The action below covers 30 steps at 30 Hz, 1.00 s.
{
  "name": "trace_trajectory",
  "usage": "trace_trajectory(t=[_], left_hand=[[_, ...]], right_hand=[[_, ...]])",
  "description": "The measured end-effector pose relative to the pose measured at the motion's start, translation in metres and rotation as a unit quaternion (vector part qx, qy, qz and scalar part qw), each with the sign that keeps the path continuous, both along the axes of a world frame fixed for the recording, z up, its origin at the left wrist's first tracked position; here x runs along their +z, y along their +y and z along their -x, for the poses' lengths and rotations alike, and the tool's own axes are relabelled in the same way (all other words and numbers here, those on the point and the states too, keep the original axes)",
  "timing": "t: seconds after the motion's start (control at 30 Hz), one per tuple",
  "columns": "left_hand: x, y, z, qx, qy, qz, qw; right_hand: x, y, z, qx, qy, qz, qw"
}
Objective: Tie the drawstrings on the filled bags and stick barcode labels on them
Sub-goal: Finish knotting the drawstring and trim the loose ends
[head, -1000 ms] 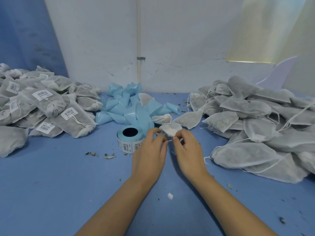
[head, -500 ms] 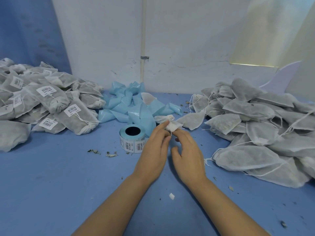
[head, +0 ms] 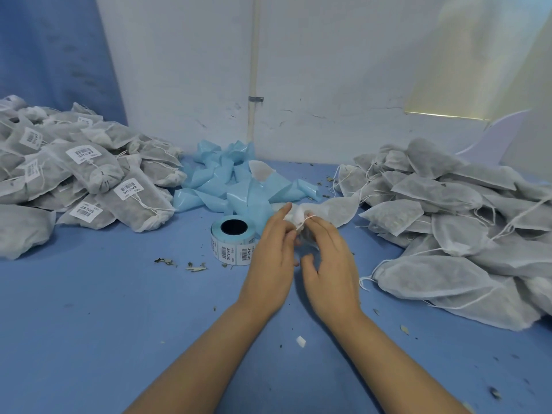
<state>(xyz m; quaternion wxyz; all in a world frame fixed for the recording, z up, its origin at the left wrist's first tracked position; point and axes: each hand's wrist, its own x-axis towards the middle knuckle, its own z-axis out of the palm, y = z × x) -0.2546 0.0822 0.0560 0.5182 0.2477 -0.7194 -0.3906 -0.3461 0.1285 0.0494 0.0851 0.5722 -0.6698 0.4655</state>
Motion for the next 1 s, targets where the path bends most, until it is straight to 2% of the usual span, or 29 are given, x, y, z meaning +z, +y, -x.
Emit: trace_trajectory(t=[0.13,0.27,0.43,0.57,0.7,0.83,1.0], left_hand=[[0.001,0.000,0.004,-0.051,0.068,-0.061,0.995],[0.004,-0.004,0.006,-0.079,0.082,-0.052,0.992],[0.002,-0.006,0.005,-0.072,0.025,-0.021,0.997],[-0.002,-0.003,0.006,-0.068,-0.007,-0.066,0.995],[-0.007,-0.002,0.004,-0.072,-0.005,-0.119,0.990],[-0.007,0.000,0.004,-0.068,-0.023,-0.133,0.989],[-0.004,0.001,0.003,-0.059,-0.028,-0.140,0.988]], right_hand=[[-0.001,-0.001,0.003,0.011,-0.022,-0.014,1.000],[-0.001,-0.001,0.001,0.032,-0.047,-0.010,0.998],[0.002,0.001,0.000,0.000,-0.036,0.047,0.998],[0.002,0.000,0.002,-0.006,-0.021,0.105,0.994],[0.000,0.000,0.008,0.000,-0.112,0.094,0.989],[0.001,0.001,0.007,0.013,-0.170,0.088,0.981],[0.004,-0.001,0.012,0.043,-0.336,0.079,0.938]])
